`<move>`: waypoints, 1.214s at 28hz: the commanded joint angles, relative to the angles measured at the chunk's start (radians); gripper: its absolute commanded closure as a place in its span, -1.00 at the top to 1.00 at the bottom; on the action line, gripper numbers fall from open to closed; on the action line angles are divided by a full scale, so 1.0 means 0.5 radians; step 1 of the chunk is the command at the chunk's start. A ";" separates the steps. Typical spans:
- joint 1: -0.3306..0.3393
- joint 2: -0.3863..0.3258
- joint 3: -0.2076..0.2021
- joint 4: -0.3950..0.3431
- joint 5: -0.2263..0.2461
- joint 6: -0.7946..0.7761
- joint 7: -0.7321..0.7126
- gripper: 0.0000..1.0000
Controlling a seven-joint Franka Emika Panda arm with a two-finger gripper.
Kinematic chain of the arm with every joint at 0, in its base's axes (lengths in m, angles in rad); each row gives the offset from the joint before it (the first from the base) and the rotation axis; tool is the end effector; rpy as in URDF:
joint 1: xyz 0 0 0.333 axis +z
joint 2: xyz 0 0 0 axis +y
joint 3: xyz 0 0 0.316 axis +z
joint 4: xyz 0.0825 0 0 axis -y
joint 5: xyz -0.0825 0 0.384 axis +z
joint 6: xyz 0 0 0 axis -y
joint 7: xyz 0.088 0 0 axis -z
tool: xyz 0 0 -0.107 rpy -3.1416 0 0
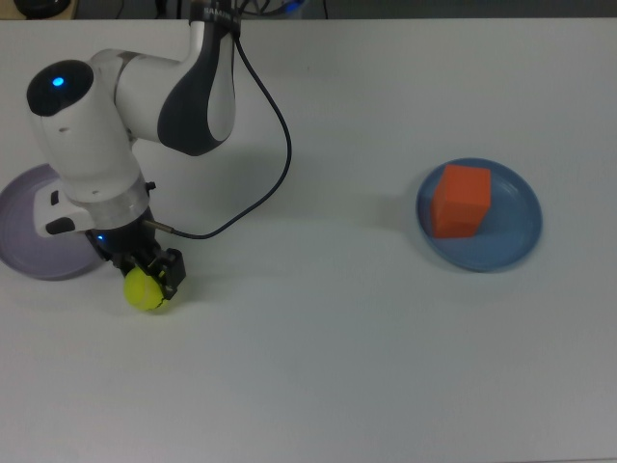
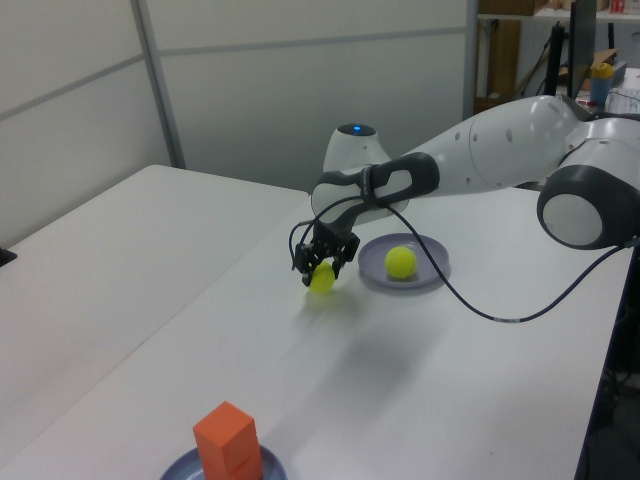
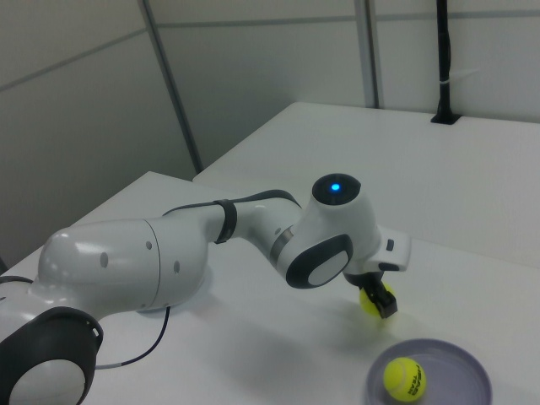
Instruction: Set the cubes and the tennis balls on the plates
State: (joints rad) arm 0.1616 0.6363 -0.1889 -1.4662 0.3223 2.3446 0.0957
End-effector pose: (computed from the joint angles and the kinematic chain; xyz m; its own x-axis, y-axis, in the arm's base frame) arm 0.7383 0.0120 0.3382 0.9339 -0.2795 0.2232 -0.2398 -0.9522 -0.1890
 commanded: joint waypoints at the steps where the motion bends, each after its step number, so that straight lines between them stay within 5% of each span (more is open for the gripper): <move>1: -0.047 -0.143 -0.033 -0.025 -0.040 -0.004 0.023 -1.00; 10: -0.087 -0.150 -0.199 -0.123 -0.040 -0.011 -0.059 -1.00; 16: -0.154 -0.147 -0.202 -0.182 -0.040 -0.014 -0.075 -1.00; 17: -0.157 -0.150 -0.202 -0.191 -0.040 -0.017 -0.087 -0.91; 18: -0.158 -0.150 -0.202 -0.194 -0.040 -0.020 -0.096 -0.42; 19: -0.158 -0.153 -0.205 -0.197 -0.040 -0.032 -0.099 0.45; 20: -0.154 -0.159 -0.208 -0.194 -0.043 -0.090 -0.099 0.99; 34: -0.010 -0.671 -0.190 -0.200 -0.111 -0.654 -0.152 1.00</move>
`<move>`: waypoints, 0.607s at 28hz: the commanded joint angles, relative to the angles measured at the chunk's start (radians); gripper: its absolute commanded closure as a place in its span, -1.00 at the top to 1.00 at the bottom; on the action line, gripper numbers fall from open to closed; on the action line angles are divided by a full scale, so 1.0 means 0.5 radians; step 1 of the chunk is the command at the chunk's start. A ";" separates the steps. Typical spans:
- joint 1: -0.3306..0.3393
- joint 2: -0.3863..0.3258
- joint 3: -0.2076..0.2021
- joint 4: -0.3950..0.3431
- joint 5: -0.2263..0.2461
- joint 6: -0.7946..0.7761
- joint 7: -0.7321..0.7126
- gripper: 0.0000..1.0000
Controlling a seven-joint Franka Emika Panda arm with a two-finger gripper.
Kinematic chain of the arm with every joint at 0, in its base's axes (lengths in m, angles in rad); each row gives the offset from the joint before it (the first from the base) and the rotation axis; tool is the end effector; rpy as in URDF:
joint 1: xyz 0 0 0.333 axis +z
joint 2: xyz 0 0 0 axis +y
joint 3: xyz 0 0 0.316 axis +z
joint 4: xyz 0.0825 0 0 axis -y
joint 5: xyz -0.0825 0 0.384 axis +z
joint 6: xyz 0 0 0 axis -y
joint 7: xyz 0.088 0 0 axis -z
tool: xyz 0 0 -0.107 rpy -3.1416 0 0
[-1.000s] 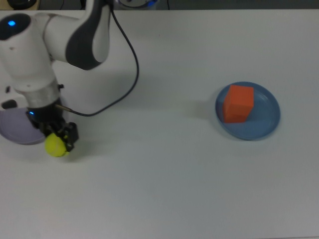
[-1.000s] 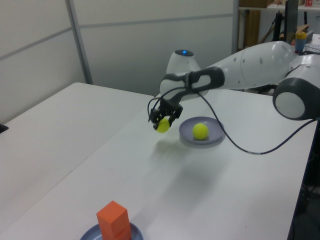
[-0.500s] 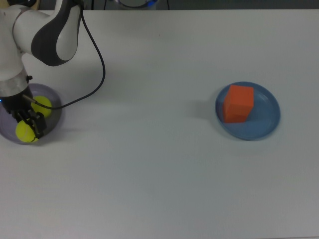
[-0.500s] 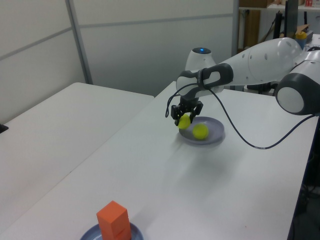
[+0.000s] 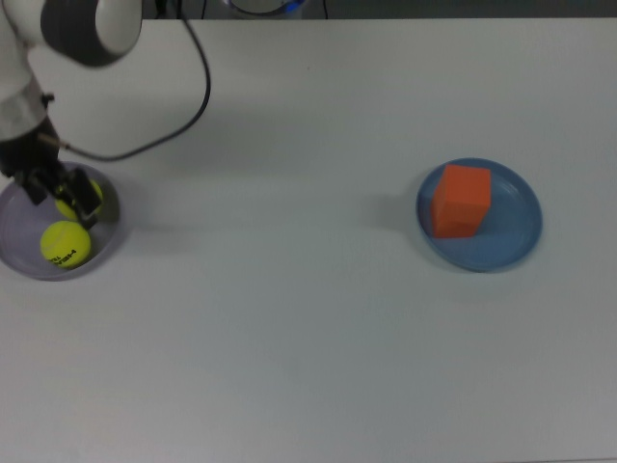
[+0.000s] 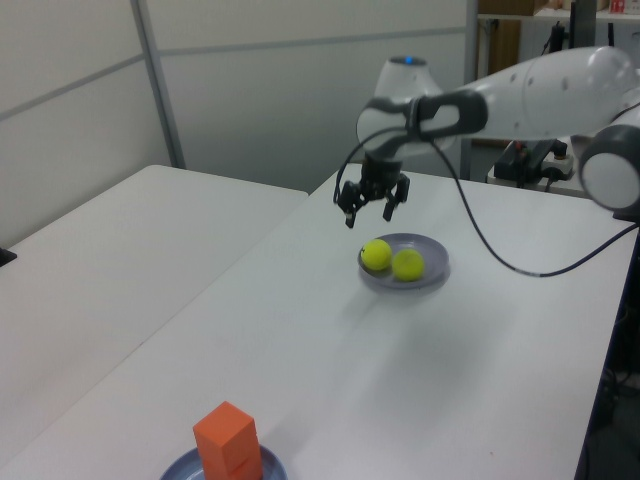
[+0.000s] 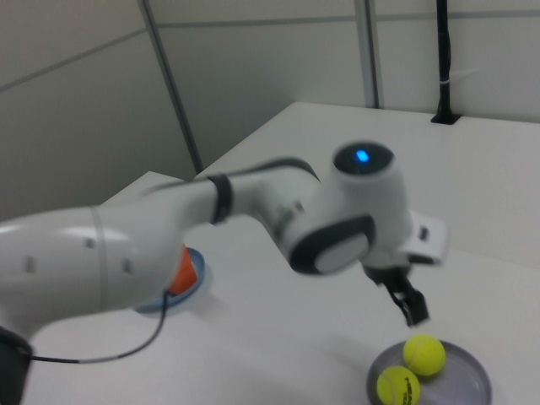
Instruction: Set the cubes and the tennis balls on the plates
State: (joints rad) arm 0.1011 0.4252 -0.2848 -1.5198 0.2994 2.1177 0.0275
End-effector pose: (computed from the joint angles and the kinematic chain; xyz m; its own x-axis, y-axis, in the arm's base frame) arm 0.6926 -0.0847 0.4432 0.9333 -0.3124 0.1773 -0.2839 -0.9439 -0.1685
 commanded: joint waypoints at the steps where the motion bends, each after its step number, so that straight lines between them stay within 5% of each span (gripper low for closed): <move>1: 0.138 -0.273 0.002 -0.093 -0.068 -0.238 -0.012 1.00; 10: 0.426 -0.424 0.026 -0.096 -0.286 -0.511 0.181 1.00; 17: 0.433 -0.510 0.213 -0.126 -0.405 -0.637 0.258 1.00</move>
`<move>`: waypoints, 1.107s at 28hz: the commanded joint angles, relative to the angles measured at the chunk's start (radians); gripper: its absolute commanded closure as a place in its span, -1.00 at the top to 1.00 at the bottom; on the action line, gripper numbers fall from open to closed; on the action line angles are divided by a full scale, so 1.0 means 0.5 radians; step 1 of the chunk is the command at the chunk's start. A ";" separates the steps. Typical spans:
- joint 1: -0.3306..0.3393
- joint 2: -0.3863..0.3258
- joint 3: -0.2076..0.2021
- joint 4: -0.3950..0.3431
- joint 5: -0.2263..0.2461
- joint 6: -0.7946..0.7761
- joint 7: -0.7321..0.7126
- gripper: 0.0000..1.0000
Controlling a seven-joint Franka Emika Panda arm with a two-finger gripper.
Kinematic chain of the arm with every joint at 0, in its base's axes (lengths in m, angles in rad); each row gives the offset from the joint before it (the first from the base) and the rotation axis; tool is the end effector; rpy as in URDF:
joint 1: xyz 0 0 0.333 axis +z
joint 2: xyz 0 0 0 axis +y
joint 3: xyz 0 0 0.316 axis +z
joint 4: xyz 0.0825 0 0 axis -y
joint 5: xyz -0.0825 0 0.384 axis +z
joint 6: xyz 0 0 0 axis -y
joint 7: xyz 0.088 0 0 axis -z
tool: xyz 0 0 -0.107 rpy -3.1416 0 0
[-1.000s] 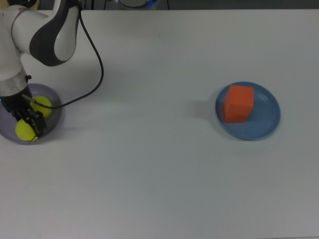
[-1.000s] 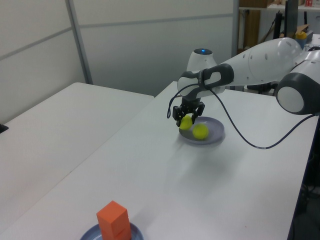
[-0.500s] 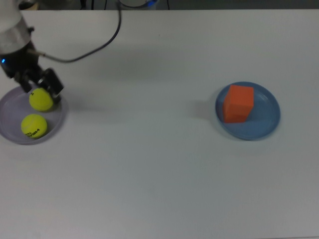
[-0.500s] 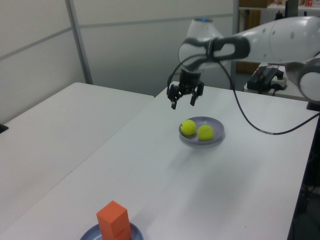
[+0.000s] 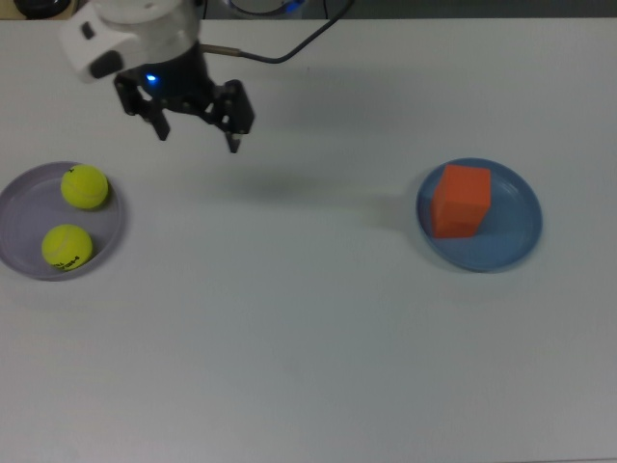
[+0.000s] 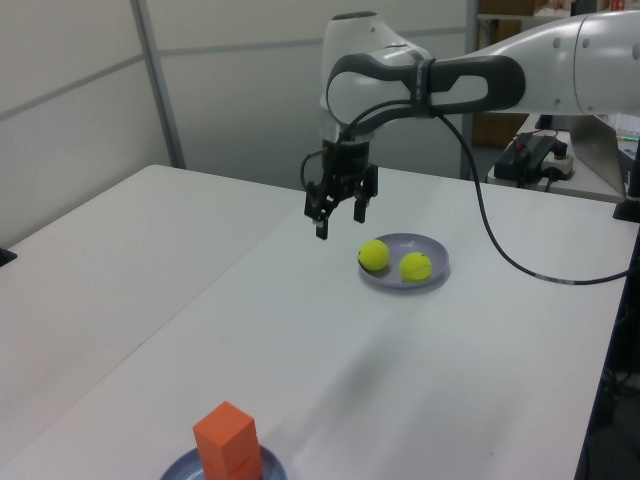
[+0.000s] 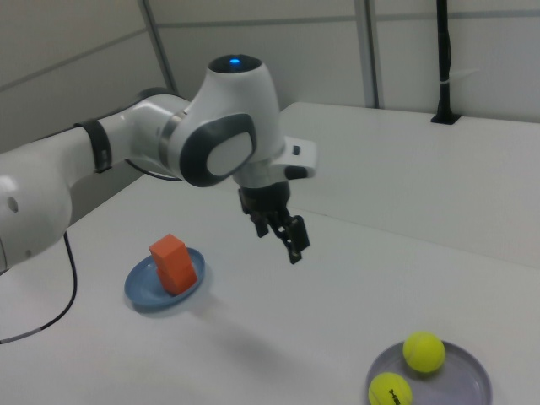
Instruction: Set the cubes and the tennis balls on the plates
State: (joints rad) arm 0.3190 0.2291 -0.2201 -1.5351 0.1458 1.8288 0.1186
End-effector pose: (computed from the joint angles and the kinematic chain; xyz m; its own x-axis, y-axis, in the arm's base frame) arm 0.6329 0.0881 0.5315 0.9972 -0.0475 0.0574 -0.0415 -0.9940 -0.1010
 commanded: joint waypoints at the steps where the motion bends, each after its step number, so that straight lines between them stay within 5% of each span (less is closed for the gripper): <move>1: -0.006 -0.130 0.096 -0.102 -0.104 -0.059 0.079 1.00; 31: -0.009 -0.207 0.127 -0.151 -0.108 -0.059 0.079 1.00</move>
